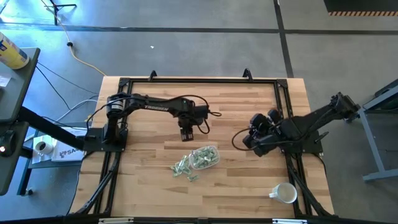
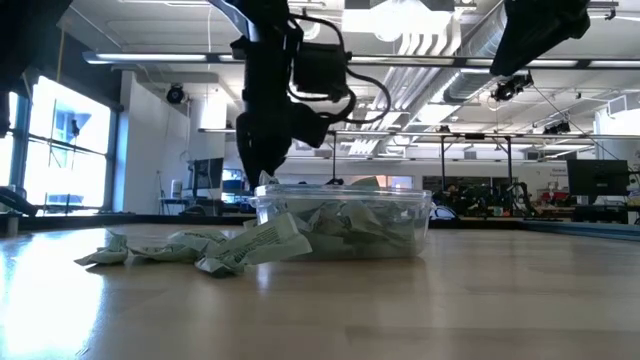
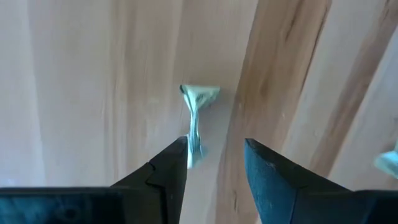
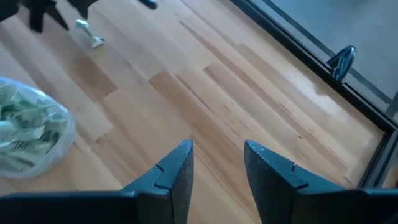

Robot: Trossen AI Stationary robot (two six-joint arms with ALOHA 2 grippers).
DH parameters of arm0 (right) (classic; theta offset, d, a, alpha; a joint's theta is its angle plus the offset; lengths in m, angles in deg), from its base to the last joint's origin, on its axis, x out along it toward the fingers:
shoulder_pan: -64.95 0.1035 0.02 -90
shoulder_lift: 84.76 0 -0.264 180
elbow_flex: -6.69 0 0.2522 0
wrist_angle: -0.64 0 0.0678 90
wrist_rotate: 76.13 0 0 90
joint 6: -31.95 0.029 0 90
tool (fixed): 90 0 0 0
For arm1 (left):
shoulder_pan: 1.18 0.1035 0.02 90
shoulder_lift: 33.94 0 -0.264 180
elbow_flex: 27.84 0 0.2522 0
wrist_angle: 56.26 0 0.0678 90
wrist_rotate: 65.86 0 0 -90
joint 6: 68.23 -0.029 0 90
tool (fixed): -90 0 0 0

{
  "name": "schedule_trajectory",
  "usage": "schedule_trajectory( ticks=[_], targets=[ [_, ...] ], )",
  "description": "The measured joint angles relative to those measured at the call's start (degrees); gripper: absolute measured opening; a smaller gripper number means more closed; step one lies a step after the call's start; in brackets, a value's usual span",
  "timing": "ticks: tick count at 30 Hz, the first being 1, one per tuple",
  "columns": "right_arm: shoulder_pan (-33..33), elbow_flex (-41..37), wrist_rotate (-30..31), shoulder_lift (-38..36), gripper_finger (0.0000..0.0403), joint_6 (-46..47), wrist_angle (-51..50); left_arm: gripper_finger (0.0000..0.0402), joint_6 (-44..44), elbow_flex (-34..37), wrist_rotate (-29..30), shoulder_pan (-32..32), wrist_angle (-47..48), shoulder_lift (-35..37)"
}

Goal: Pick and place Stevia / Truvia into bins
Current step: Put the stevia packet into the transparent bin

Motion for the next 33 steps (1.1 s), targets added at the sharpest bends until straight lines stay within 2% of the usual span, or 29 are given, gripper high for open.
schedule_trajectory(
  ticks=[7, 13, 18, 24, 28, 33],
  targets=[
    [-4.0, 0.0, -0.8, 0.0, 0.0134, -0.5, 0.0, 0.0186, -1.9, 3.7, -0.7, 1.5, -6.6, 0.0],
    [-6.0, 0.0, -2.5, 0.0, 0.0134, -0.6, 0.3, 0.0158, -3.9, 6.7, -3.0, 4.2, -7.9, 0.0],
    [-6.2, 0.0, -3.9, 0.0, 0.0134, -0.4, 1.3, 0.0107, -5.7, 7.8, -4.6, 5.3, -10.7, 0.0],
    [-6.0, 0.0, -5.6, 0.0, 0.0134, 0.9, 1.9, 0.0023, -5.7, 7.9, -6.1, 5.2, -13.5, 0.0],
    [-3.5, 0.0, -5.3, 0.0, 0.0134, 0.9, 3.8, 0.0027, -2.9, 7.4, -7.2, 5.2, -11.5, 0.0],
    [0.8, 0.0, -5.0, 0.0, 0.0134, 4.0, 3.9, 0.0034, 0.2, 2.7, -8.8, 3.5, -5.3, 0.0]
  ],
)
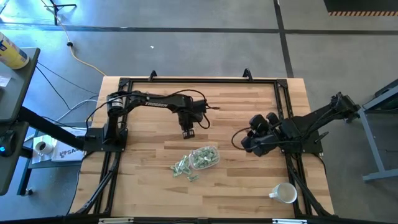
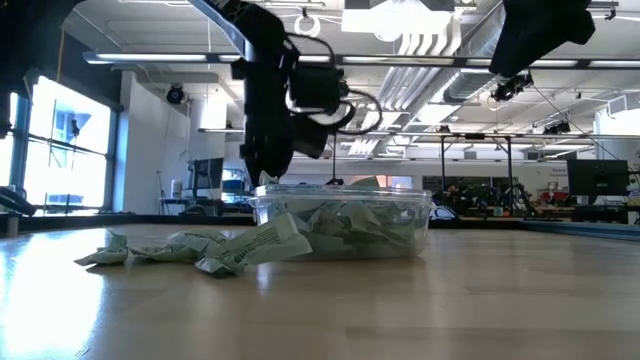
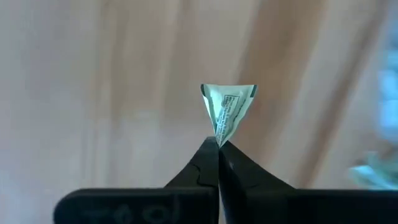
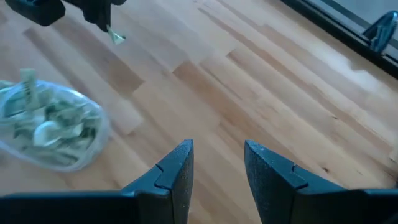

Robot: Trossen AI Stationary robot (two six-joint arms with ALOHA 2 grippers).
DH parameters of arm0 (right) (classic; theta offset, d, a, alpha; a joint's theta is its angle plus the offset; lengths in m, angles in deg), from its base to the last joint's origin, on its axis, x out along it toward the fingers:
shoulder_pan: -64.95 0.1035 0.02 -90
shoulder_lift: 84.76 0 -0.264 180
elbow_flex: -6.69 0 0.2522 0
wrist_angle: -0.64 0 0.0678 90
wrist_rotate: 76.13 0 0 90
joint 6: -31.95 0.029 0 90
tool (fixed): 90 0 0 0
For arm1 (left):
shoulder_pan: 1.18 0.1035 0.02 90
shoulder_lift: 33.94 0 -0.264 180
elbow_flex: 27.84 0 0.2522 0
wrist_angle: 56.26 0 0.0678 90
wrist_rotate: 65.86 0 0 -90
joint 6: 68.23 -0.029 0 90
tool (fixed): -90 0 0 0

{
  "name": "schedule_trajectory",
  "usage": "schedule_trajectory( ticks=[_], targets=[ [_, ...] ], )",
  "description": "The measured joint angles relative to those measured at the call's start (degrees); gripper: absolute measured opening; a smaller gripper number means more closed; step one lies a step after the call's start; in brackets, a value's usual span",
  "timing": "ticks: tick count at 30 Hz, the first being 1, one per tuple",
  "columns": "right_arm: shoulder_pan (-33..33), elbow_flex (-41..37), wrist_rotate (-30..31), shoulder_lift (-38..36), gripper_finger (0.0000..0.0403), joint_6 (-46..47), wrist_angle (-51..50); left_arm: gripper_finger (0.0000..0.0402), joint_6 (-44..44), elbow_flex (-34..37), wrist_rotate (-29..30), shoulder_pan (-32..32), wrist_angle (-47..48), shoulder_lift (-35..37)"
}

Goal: Pick and place Stevia / Truvia into bins
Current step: Put the stevia packet into the transparent bin

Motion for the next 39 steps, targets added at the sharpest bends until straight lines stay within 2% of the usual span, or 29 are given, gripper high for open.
schedule_trajectory(
  ticks=[2, 5, 9, 14, 17, 19, 21, 23, 27, 31, 36, 39],
  targets=[
    [1.8, 0.0, 0.0, 0.0, 0.0134, 1.1, 0.0, 0.0023, 1.4, -2.6, -0.2, -2.0, 1.2, 0.2],
    [4.4, 0.0, 0.0, 0.0, 0.0134, 2.7, 0.0, 0.0023, 2.8, -7.1, -2.6, -6.0, 1.3, 0.7],
    [7.4, 0.0, 0.0, 0.0, 0.0134, 3.5, 0.0, 0.0028, 6.2, -11.5, -3.0, -11.9, 0.2, 0.3],
    [9.5, 0.0, -0.3, 0.0, 0.0134, 4.0, -0.1, 0.0034, 12.7, -12.0, -1.5, -16.9, -3.0, -0.6],
    [10.4, 0.0, -0.4, 0.0, 0.0134, 4.0, -0.2, 0.0025, 14.9, -11.9, 1.2, -18.0, -3.1, -1.3],
    [10.8, 0.0, -0.4, 0.0, 0.0134, 3.8, -0.2, 0.0027, 15.6, -12.1, 0.8, -17.9, -6.7, -2.6],
    [11.1, 0.0, -0.6, 0.0, 0.0134, 3.5, -0.3, 0.0044, 17.1, -11.8, 0.5, -17.9, -6.9, -3.3],
    [11.3, 0.0, -1.0, 0.0, 0.0134, 3.5, -0.6, 0.0076, 19.3, -12.1, -0.2, -17.9, -9.7, -4.5],
    [12.3, 0.0, -1.2, 0.1, 0.0134, 3.5, -1.0, 0.0143, 22.8, -11.9, -0.3, -17.9, -6.9, -4.7],
    [13.5, 0.0, -1.5, 0.7, 0.0134, 4.5, -1.9, 0.0194, 24.1, -13.6, 0.0, -17.9, 2.1, -3.4],
    [14.7, 0.0, -1.9, 1.2, 0.0134, 4.6, -2.1, 0.0218, 24.2, -14.5, 1.1, -19.6, 15.3, -0.5],
    [14.8, 0.0, -1.9, 1.2, 0.0134, 4.6, -2.6, 0.022, 26.5, -13.3, 2.4, -21.8, 19.4, -0.5]
  ],
)
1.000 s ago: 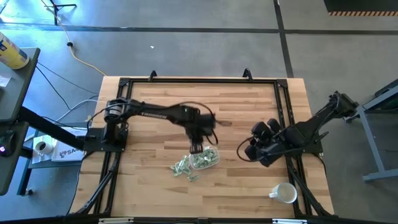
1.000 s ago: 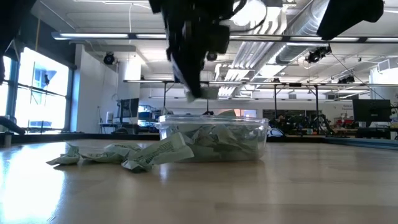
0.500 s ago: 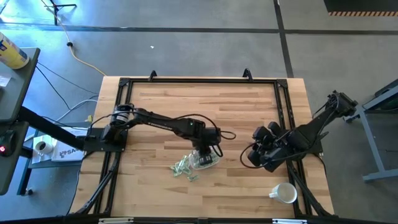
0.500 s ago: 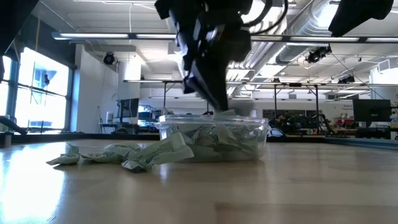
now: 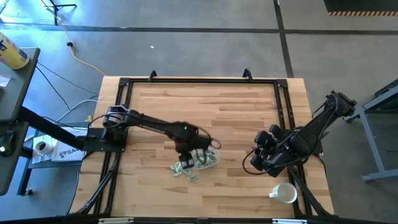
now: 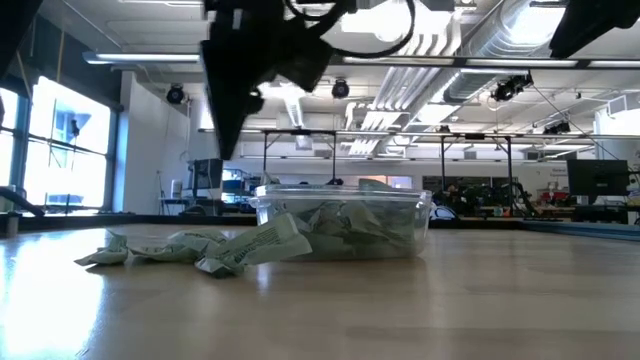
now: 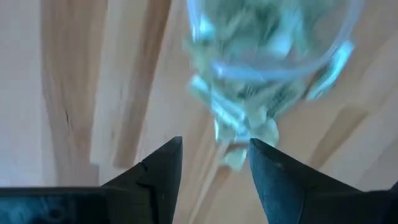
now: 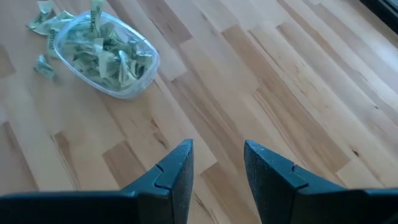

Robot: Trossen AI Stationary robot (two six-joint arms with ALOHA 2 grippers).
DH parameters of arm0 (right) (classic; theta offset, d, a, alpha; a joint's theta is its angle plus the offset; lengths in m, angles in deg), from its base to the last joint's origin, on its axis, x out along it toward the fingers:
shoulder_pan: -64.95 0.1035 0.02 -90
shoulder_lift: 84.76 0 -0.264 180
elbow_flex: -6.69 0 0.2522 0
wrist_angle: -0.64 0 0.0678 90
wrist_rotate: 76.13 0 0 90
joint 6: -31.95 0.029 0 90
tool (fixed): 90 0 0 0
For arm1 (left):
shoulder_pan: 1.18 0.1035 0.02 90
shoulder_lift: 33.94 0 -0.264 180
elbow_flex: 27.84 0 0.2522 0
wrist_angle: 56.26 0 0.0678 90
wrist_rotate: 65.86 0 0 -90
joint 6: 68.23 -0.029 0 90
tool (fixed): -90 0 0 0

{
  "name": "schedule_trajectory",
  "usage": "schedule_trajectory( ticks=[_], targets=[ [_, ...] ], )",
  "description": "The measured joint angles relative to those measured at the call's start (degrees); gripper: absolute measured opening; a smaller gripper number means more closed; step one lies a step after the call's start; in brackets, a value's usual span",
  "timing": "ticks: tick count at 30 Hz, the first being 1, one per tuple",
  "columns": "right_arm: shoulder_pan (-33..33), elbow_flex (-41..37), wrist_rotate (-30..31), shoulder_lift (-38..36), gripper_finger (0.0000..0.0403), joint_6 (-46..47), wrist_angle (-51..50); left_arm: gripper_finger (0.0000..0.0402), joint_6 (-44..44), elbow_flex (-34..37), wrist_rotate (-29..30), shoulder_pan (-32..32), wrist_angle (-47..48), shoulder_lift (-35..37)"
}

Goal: Pick and place Stevia / Truvia into bins
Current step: Put the stevia packet into the transparent bin

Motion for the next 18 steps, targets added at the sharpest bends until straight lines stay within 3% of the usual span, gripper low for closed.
schedule_trajectory(
  ticks=[9, 18],
  targets=[
    [-0.1, 0.0, 1.3, 0.0, 0.0134, -0.3, -2.1, 0.022, 16.7, 12.3, 2.1, -1.2, -13.6, 0.0],
    [0.0, 0.0, 0.6, 0.0, 0.0134, -0.2, -3.6, 0.022, 22.1, 18.4, 1.6, -1.3, -23.2, 0.0]
  ],
)
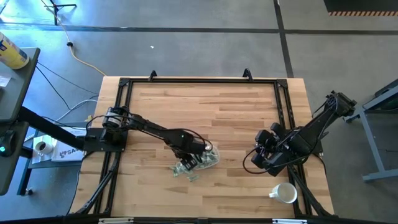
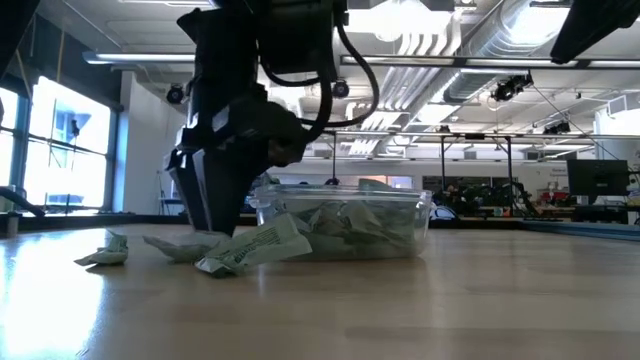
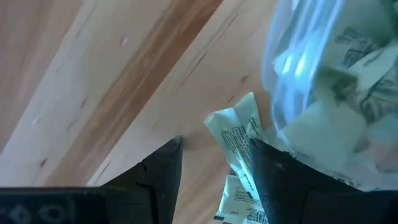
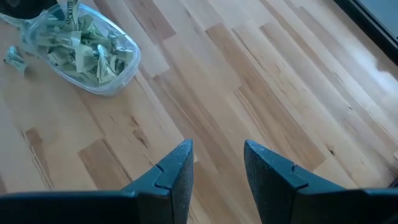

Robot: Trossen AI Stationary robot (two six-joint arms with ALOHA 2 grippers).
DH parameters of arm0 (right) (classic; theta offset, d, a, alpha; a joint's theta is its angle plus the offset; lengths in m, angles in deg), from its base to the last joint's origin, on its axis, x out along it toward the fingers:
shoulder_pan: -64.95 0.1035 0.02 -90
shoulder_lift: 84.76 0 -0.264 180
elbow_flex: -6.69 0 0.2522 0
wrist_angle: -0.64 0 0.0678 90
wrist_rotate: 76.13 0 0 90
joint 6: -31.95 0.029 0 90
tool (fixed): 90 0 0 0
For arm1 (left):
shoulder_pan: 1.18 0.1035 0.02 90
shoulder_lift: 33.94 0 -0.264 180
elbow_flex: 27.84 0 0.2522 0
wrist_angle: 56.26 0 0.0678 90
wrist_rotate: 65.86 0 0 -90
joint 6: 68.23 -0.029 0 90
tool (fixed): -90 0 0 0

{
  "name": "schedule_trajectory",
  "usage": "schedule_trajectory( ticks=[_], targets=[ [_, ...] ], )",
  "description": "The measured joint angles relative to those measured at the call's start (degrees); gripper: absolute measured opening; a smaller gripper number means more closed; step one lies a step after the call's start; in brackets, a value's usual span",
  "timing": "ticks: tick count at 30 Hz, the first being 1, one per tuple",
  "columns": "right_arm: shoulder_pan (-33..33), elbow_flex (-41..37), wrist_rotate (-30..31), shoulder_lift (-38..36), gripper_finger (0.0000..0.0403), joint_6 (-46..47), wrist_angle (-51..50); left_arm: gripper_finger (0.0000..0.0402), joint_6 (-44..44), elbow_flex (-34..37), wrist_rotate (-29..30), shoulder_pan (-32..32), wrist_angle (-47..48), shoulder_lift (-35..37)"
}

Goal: Pick and place Stevia / Truvia into bins
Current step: Put the stevia packet into the transparent bin

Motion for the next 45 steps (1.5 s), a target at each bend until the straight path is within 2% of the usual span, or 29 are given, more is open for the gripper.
schedule_trajectory(
  ticks=[6, 9, 12, 16, 22, 31, 34, 38, 42, 45],
  targets=[
    [0.0, 0.0, -0.5, 0.0, 0.0134, 0.0, -0.1, 0.0218, -0.6, 0.1, -0.1, 0.0, -1.4, 0.0],
    [0.0, 0.0, -0.4, 0.0, 0.0134, 0.0, -0.4, 0.0199, -2.3, 0.6, 0.7, 0.0, -0.9, 0.1],
    [0.0, 0.0, -0.4, 0.0, 0.0134, 0.0, -0.6, 0.0165, -3.4, 2.2, 1.9, 0.0, -0.2, 0.3],
    [0.0, 0.0, -0.2, 0.0, 0.0134, 0.5, -1.0, 0.0114, -4.6, 2.6, 3.0, 0.0, 5.8, 0.4],
    [-0.7, 0.0, 0.3, 0.0, 0.0134, 0.6, -1.3, 0.0024, -6.7, 1.5, 6.4, 0.1, 5.3, 4.2],
    [-3.4, 0.0, 0.6, 0.0, 0.0134, -0.2, -1.4, 0.0022, -6.5, 1.4, 7.8, 0.9, 8.1, 12.4],
    [-3.5, 0.0, 0.8, 0.0, 0.0134, -0.3, -1.4, 0.0022, -9.1, 1.4, 7.1, 0.8, 2.8, 15.6],
    [-3.5, 0.0, 0.7, 0.0, 0.0134, -0.3, -1.3, 0.0028, -17.8, 1.2, 3.4, 0.8, -12.5, 17.3],
    [-3.4, 0.0, -0.2, 0.0, 0.0134, 0.3, -0.9, 0.0024, -25.8, 1.1, 2.4, 1.9, -23.5, 14.2],
    [-3.4, 0.0, -1.6, 0.0, 0.0134, 0.6, -0.6, 0.0027, -27.5, 1.4, 1.8, 2.9, -25.5, 10.9]
  ],
)
